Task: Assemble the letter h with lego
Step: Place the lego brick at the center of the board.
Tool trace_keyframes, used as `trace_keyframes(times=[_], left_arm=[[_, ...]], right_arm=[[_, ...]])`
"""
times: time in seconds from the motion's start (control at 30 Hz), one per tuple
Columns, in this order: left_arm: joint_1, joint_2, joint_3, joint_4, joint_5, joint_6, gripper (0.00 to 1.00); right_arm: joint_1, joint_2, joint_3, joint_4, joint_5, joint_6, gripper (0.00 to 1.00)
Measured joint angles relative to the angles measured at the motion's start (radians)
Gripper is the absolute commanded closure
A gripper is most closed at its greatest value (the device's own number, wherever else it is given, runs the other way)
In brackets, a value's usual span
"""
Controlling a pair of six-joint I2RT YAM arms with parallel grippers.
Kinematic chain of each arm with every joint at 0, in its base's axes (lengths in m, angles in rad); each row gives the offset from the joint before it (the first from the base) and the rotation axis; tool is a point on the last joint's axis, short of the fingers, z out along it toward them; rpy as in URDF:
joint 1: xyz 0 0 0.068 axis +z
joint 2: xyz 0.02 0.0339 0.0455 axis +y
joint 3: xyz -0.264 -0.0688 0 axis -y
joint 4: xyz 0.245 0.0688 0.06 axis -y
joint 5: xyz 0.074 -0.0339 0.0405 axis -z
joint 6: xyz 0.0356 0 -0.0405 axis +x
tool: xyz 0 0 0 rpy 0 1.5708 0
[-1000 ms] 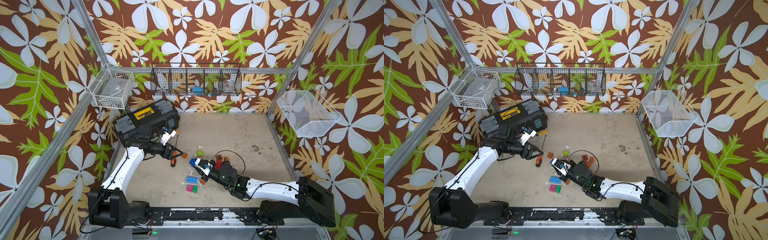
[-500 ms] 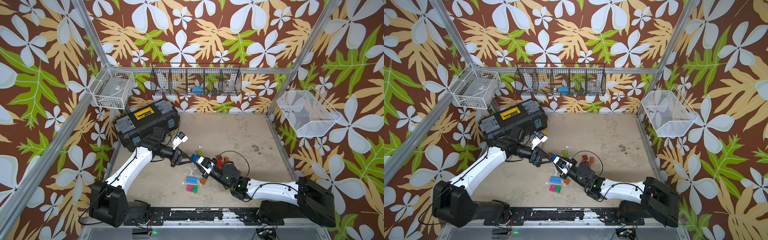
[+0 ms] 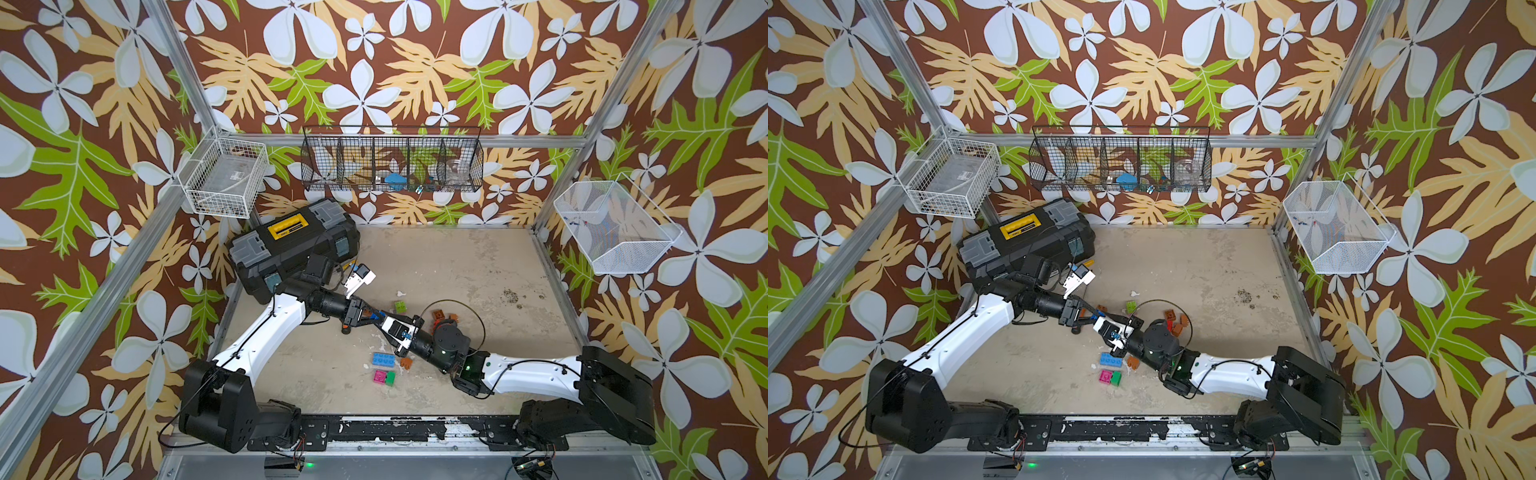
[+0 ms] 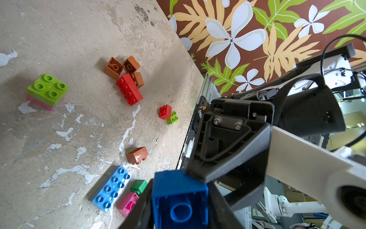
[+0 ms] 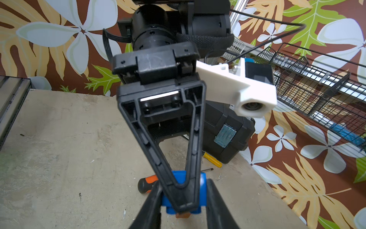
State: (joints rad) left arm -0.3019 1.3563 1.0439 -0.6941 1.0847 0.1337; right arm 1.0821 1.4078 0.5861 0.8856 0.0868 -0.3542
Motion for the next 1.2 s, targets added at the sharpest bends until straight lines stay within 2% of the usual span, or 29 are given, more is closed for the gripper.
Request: trace_keyframes(times=[0.1,0.2,0.33,0.53,0.63,0.77,0.97,1.0,1.03,1.1,1.2], left_arm=[[0.0,-0.003,-0.002,0.002,0.008,0.001,0.79],[-0.002,-0.009,-0.005,0.002,0.024,0.006,0.82],[-0.002,-0.016,-0.007,-0.007,0.055,0.025,0.82],[-0.002,-0.021,-0.008,-0.023,0.105,0.052,0.82],[-0.002,-0.021,-0.012,-0.027,0.117,0.061,0.81],[-0.002,-0.019,-0.021,-0.026,0.123,0.073,0.8],[0.0,-0.019,-0.021,-0.027,0.129,0.072,0.78],[0.0,-0.019,-0.021,-0.027,0.129,0.071,0.75],[0.001,-0.019,-0.021,-0.027,0.129,0.071,0.68],[0.001,-0.019,-0.021,-0.027,0.129,0.073,0.36],[0.0,-0.016,0.001,-0.039,0.117,0.085,0.15]], right_arm=[[0.0,0.001,-0.001,0.002,-0.001,0.0,0.51],[0.001,-0.01,-0.026,0.034,-0.001,-0.006,0.42],[0.001,-0.036,-0.085,0.084,-0.005,-0.032,0.4],[0.001,-0.043,-0.108,0.147,-0.009,-0.059,0.44],[0.001,-0.027,-0.107,0.188,-0.017,-0.068,0.49],[0.003,0.013,-0.097,0.232,-0.04,-0.064,0.61],[0.003,0.042,-0.085,0.256,-0.054,-0.058,0.69],[0.003,0.042,-0.085,0.256,-0.053,-0.057,0.69],[0.003,0.042,-0.085,0.255,-0.053,-0.057,0.69],[0.003,0.039,-0.087,0.253,-0.053,-0.056,0.69],[-0.005,0.01,-0.087,0.196,-0.052,-0.02,0.69]])
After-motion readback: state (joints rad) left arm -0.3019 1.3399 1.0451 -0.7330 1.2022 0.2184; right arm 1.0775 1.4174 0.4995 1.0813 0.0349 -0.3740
